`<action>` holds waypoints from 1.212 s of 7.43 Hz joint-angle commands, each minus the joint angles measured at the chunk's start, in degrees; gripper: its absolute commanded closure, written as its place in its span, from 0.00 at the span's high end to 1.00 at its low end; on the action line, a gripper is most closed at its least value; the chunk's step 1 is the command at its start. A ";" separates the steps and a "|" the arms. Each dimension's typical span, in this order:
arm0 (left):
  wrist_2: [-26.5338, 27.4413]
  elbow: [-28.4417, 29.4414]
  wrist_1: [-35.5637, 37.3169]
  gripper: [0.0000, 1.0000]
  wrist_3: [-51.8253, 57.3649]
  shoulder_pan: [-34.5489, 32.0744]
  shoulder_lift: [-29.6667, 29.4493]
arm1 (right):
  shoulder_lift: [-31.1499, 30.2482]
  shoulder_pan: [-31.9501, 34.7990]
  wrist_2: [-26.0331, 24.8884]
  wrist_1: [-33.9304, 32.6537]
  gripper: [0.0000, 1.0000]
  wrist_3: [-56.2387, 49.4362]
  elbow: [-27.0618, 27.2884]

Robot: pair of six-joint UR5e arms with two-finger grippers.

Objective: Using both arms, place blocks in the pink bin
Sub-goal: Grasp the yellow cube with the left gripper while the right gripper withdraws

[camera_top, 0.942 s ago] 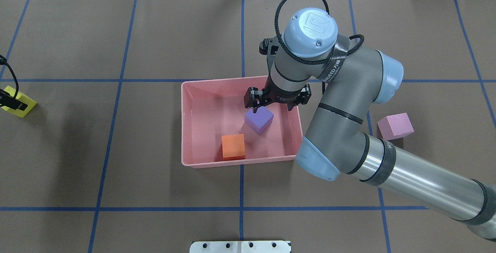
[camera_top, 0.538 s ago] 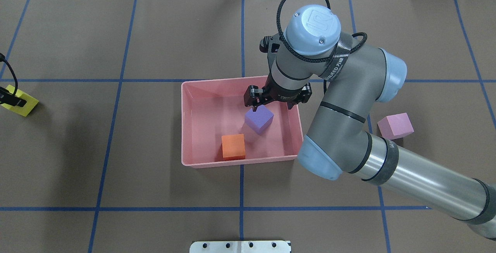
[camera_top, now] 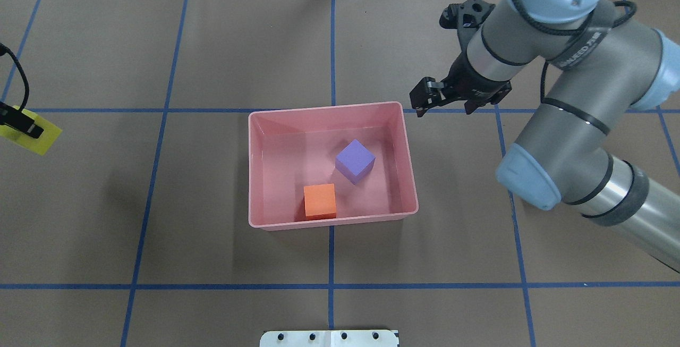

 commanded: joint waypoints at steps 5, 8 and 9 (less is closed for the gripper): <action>3.22 -12.02 17.55 0.00 -51.75 17.17 -29.69 | -16.11 5.36 0.70 1.34 0.99 -22.41 0.99; 14.51 -10.53 17.55 0.00 -58.25 28.13 -33.79 | -21.92 5.19 0.70 10.37 0.99 -22.25 -2.42; 18.00 -9.91 17.29 0.00 -60.69 31.27 -34.66 | -22.18 5.01 0.79 11.79 0.99 -21.03 -4.01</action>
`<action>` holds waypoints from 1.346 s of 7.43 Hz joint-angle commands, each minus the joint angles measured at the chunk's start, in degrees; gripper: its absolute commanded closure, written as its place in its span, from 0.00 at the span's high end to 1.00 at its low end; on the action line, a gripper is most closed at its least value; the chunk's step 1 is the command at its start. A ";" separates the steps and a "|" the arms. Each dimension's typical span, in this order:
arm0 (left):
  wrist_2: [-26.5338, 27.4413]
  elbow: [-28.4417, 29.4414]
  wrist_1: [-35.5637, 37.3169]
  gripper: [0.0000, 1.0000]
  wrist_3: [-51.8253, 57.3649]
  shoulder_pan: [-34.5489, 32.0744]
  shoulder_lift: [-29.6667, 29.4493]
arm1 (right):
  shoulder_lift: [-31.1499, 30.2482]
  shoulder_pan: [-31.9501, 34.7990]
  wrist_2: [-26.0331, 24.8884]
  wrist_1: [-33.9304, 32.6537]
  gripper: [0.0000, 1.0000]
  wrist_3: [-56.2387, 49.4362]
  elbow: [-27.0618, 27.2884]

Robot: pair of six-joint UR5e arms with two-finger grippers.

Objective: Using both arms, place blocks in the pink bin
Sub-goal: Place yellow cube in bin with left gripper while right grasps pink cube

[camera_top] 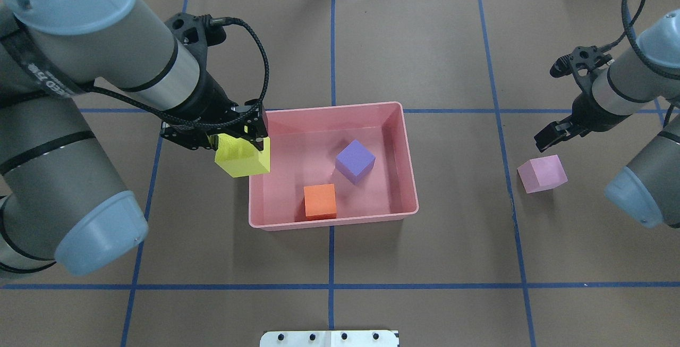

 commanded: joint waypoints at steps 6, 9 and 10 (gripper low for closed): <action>6.99 4.89 -0.21 0.00 -5.26 7.26 -6.26 | -0.83 -5.75 1.02 2.68 0.99 5.70 -4.36; 7.08 4.89 -0.21 0.00 -5.26 7.96 -6.35 | -0.66 -6.81 1.02 2.77 0.99 5.80 -5.59; 7.17 4.89 -0.21 0.00 -5.34 8.05 -6.44 | -0.31 -6.81 0.93 2.85 0.99 5.71 -6.03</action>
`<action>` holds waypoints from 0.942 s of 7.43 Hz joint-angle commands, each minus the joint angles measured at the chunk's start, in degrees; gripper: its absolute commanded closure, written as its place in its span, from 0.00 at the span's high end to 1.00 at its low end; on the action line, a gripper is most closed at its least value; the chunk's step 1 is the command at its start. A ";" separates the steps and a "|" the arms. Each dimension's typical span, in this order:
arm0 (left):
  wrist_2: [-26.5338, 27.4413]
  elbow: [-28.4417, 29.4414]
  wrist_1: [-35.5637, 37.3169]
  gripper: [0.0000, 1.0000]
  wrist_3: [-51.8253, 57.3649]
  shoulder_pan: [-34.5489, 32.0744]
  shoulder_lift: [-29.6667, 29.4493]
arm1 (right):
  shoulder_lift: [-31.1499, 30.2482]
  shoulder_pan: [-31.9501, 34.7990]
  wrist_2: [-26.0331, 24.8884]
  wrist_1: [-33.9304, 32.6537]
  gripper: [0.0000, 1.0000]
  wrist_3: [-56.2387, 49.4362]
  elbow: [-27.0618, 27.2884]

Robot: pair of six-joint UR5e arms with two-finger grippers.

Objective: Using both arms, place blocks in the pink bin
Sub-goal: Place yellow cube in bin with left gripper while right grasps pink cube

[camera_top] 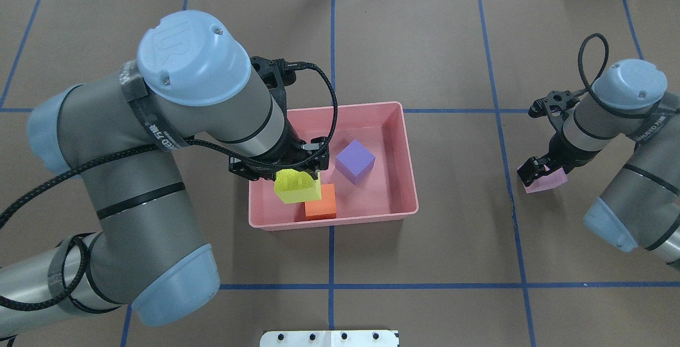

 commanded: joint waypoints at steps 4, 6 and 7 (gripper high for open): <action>1.65 1.93 -2.71 0.97 0.55 1.60 -0.80 | 0.95 -0.03 0.36 0.07 0.00 -0.96 -0.80; 1.65 1.94 -2.90 0.99 0.64 1.69 -0.80 | 1.99 2.24 2.54 -0.02 0.00 -0.96 -0.45; 1.65 1.94 -2.90 0.99 0.64 1.69 -0.71 | 2.44 4.08 4.83 -0.19 0.00 -0.96 -0.19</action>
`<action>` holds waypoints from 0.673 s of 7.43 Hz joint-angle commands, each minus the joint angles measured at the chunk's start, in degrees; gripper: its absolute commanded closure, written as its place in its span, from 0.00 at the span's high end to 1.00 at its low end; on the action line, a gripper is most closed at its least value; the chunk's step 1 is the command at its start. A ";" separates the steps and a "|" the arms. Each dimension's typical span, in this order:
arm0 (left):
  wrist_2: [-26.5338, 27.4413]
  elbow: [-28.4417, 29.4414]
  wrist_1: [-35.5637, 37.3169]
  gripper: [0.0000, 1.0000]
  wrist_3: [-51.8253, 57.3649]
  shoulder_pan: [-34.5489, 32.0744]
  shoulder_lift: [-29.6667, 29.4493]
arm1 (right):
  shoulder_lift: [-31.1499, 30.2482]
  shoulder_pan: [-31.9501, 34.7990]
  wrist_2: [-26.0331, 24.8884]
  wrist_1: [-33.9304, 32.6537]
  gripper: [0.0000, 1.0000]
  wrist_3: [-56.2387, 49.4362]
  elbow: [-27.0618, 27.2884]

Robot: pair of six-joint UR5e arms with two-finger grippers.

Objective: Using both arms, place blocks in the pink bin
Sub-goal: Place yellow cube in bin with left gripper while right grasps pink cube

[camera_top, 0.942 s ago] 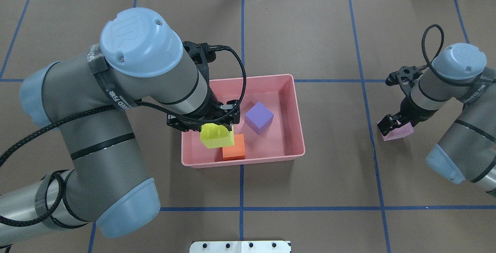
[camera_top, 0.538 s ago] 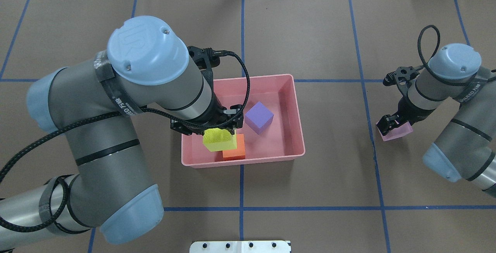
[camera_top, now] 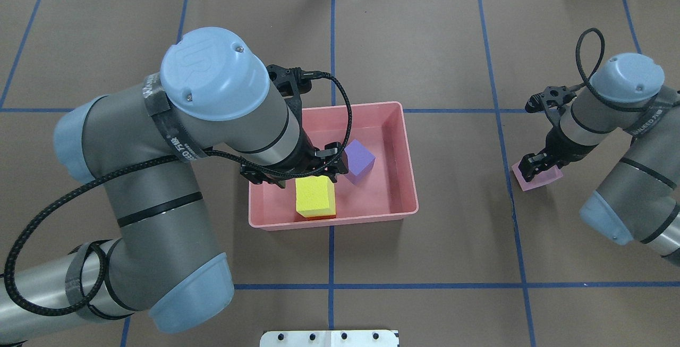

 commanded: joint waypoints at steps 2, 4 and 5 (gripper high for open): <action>0.10 0.14 -0.10 0.99 0.11 -0.06 0.14 | 0.79 3.94 4.45 -0.61 0.00 -0.01 2.65; -0.08 -0.65 0.42 0.99 4.46 -1.45 0.14 | 4.36 7.01 10.58 -2.27 0.00 0.77 4.41; -0.69 -0.91 1.04 0.99 8.94 -4.60 0.74 | 9.01 7.72 12.09 -7.68 0.00 0.96 5.46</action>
